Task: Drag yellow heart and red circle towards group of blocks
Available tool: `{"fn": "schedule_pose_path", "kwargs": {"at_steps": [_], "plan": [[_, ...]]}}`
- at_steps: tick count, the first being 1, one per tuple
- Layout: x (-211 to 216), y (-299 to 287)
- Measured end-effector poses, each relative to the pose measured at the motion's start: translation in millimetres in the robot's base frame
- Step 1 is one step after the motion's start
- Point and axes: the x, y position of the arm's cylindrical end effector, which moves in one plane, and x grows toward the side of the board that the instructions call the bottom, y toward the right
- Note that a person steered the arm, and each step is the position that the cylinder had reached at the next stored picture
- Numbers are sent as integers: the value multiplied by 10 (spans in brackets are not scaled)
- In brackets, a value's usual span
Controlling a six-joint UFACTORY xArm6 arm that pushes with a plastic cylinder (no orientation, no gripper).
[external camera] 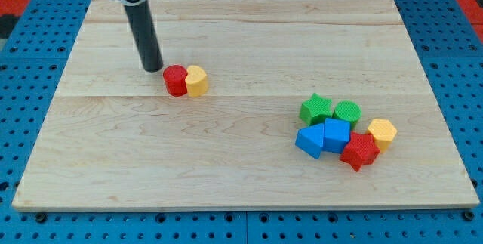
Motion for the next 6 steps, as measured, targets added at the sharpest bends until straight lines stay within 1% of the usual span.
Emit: {"fn": "schedule_pose_path", "kwargs": {"at_steps": [1, 3, 4, 5, 6], "plan": [[86, 208], [197, -46], [190, 468], [190, 769], [190, 1223]]}}
